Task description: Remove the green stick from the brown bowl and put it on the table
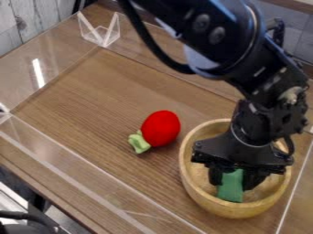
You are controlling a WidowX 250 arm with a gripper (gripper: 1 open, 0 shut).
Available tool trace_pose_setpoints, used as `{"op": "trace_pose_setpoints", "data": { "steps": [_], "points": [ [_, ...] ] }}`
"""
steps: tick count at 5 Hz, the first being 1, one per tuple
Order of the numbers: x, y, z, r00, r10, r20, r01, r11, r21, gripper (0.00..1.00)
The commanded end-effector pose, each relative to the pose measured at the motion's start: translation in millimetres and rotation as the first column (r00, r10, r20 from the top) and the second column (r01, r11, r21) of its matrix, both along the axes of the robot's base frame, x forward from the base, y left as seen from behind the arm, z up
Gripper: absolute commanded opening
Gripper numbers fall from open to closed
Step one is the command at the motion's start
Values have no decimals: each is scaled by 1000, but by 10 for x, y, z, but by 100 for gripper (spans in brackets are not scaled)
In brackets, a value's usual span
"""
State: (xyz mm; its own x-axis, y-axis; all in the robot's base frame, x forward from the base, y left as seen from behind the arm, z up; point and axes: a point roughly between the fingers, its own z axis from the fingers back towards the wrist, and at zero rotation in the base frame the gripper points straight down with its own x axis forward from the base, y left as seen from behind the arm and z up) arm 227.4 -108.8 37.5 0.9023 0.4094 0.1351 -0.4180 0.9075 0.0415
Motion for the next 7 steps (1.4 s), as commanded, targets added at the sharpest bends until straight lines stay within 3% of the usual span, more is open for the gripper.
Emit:
{"op": "trace_pose_setpoints", "data": {
  "steps": [1, 3, 4, 7],
  "points": [
    [66, -100, 166, 997, 60, 54, -58, 998, -29, 0],
    [41, -146, 373, 992, 98, 73, -95, 994, -45, 0],
    [26, -130, 531, 993, 77, 84, -73, 996, -56, 0],
    [167, 5, 1028, 990, -70, 126, 83, 991, -100, 0]
  ]
}}
